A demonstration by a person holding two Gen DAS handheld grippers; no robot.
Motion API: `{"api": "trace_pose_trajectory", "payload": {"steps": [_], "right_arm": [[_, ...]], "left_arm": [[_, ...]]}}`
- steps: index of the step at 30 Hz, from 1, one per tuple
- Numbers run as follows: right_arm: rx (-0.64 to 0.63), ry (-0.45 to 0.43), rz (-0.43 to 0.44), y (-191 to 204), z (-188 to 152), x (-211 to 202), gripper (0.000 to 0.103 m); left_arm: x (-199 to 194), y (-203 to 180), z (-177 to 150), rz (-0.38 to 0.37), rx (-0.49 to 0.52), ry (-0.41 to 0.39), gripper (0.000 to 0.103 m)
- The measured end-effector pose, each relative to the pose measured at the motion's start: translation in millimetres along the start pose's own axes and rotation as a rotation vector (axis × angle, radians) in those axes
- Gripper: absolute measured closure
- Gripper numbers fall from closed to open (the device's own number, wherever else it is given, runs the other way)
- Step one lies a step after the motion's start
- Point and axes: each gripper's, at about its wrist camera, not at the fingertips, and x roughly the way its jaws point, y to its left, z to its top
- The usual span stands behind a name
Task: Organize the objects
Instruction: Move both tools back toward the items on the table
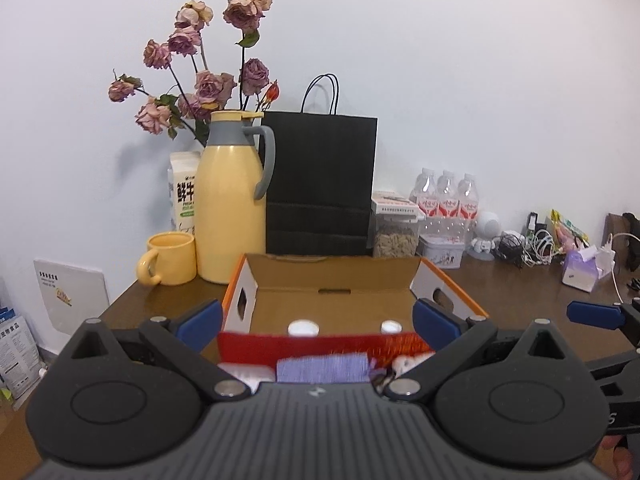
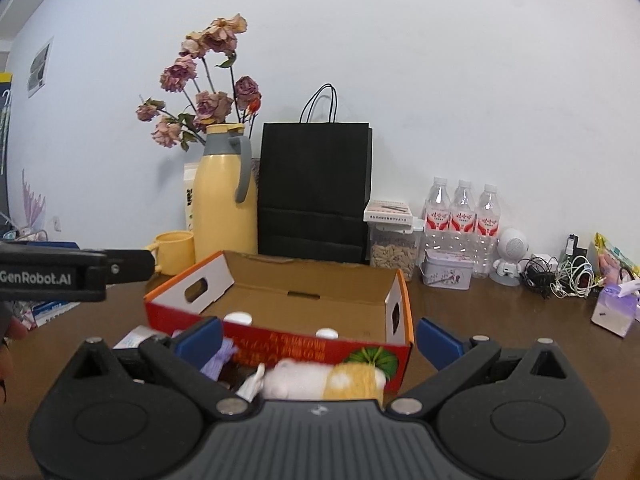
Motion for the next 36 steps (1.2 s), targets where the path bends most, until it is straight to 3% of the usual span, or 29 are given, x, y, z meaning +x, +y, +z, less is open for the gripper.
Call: {"api": "trace_pose_trajectory", "payload": {"steps": [19,29,36], "right_arm": [[-0.004,0.1,0.018,14,-64,-55,0.0],[-0.017,0.138,0.06,28,-84,-61,0.0],[-0.042,0.135,0.157,47,-86,-56,0.0]], "left_arm": [[-63,42,-64,0.023,-0.006,0.084,0.0],[-60,44,-81,0.009,-0.009,0.137,0.0],[-59,53,-89,0.025,-0.028,0.156,0.0]]}}
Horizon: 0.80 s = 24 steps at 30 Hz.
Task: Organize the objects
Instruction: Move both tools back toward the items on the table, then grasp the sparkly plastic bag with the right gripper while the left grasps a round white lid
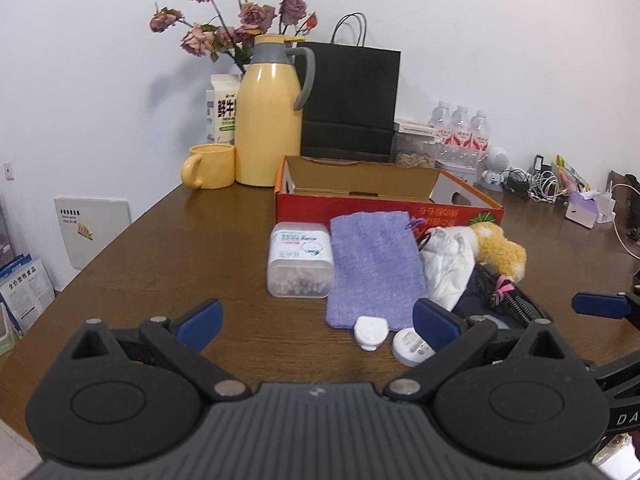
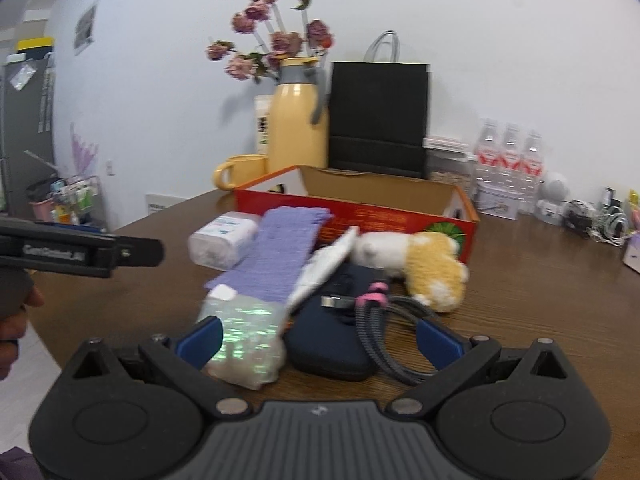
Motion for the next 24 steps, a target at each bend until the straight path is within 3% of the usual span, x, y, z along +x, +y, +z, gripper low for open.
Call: {"api": "trace_pose_trajectory", "payload": {"steps": [6,10,12,14,24], "right_arm": [[-0.008,0.033,0.086,19,0,21,0.012],[-0.029,0.055,0.095,30,0,34,0.039],[-0.026,0.066,0.097,32,-1,38,0.045],[-0.028,0.061,0.106,33,-2,37,0.06],[-0.02,-0.001,0.108,25,-1,18,0.07]], "left_arm": [[3,14,-6,0.02,-0.019,0.019,0.0],[5,22,-10,0.03,-0.031,0.033,0.0],[6,23,-11,0.031,-0.034,0.037,0.0],[7,24,-11,0.031,-0.037,0.04,0.0],[9,13,-13,0.013,-0.015,0.049,0.0]]}}
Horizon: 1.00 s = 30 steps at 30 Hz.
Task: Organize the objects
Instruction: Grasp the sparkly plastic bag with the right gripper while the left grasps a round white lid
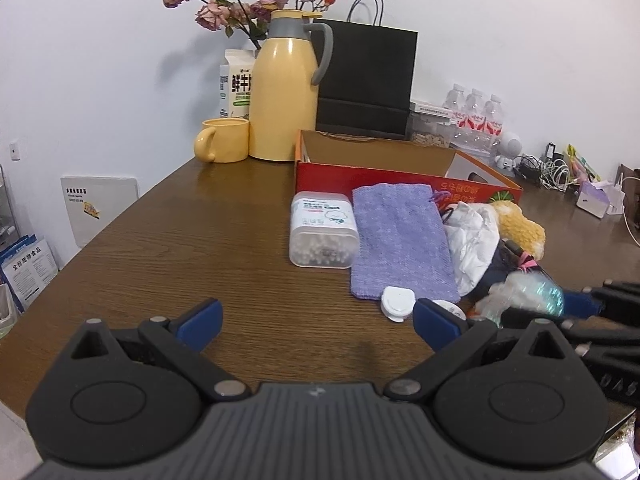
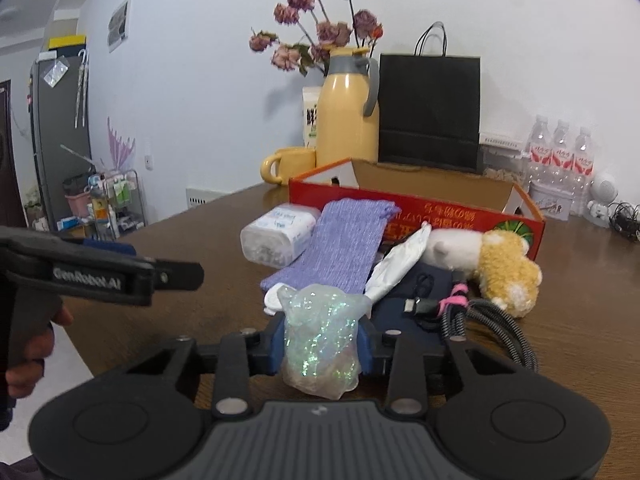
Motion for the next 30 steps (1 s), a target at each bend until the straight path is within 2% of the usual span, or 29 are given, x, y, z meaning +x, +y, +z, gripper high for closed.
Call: {"api": "trace_pose_trajectory", "payload": {"steps": [10,15,17,19,21,24,27,30], "right_arm": [[0.039,-0.091,-0.106,-30,10,-21,0.07],[0.057,-0.113,-0.157,-51,11,-29,0.07],[0.063,-0.118,-0.168,-58,10,-31,0.07],[0.071,-0.119,-0.175,-65,9,-30,0.07],[0.077,-0.116,-0.177,-70,8,-29,0.07],[0.082,-0.116,-0.173,-75,6,-26,0.07],[0.086,-0.115,-0.171,-79,4,-24,0.07],[0.092,-0.112,-0.166,-84,1,-21,0.07]], "left_arm": [[11,-27,-2,-0.053,0.055,0.027,0.001],[22,-42,-4,-0.077,0.078,0.056,0.016],[27,-49,-5,-0.095,0.091,0.069,0.03],[31,-56,-7,-0.107,0.104,0.077,0.036],[36,-62,-8,-0.117,0.116,0.086,0.046],[44,-71,-10,-0.134,0.129,0.102,0.051],[51,-79,-11,-0.143,0.147,0.113,0.065],[58,-83,-10,-0.133,0.15,0.115,0.067]]}}
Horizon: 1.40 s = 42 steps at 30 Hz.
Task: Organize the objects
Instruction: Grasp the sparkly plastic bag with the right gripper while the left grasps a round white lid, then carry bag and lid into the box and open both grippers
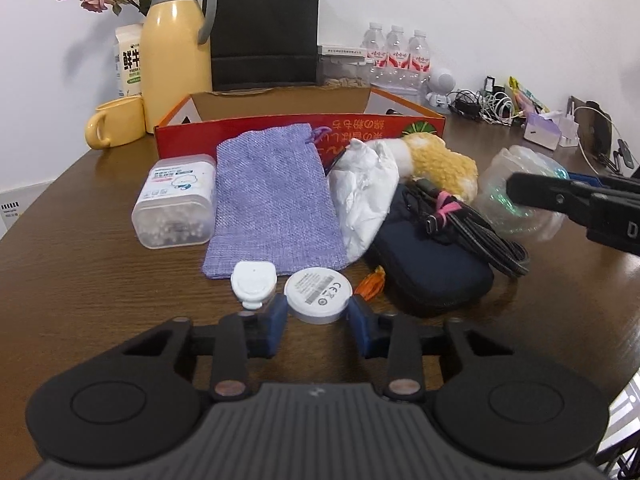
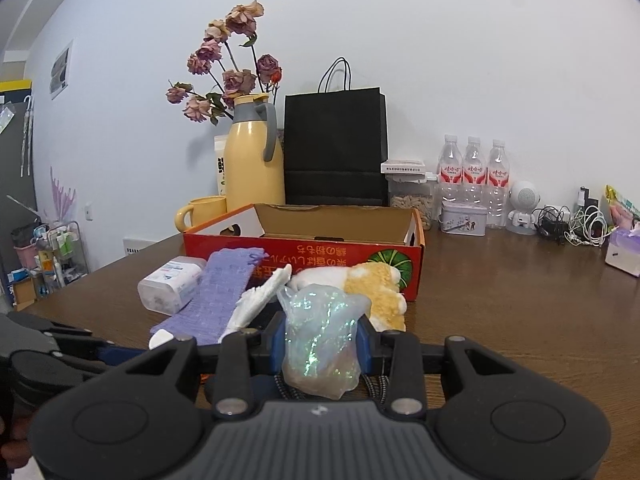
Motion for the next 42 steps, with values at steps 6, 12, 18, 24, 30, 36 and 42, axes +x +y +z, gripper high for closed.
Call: {"api": "trace_pose_trajectory", "payload": {"steps": [6,12,18,24,30,36,42], "right_arm": [[0.009,0.006,0.008,-4,-5,4,0.07],[0.006,0.001,0.013,-6,-6,5,0.07],[0.006,0.006,0.012,-6,-6,6,0.07],[-0.001,0.002,0.007,-5,-5,6,0.07],[-0.019,-0.016,0.008,-3,3,6,0.07],[-0.056,-0.062,0.011,3,29,20,0.07],[-0.084,-0.12,-0.005,5,71,54,0.07]], "left_arm": [[9,0,5,0.019,-0.009,-0.003,0.065],[16,-1,9,0.029,-0.02,-0.007,0.058],[16,1,9,0.016,-0.019,-0.015,0.063],[5,6,8,0.003,-0.033,-0.026,0.063],[-14,10,20,-0.003,-0.04,-0.101,0.063],[-16,11,60,0.021,-0.02,-0.216,0.062],[6,18,109,0.055,-0.027,-0.296,0.062]]}}
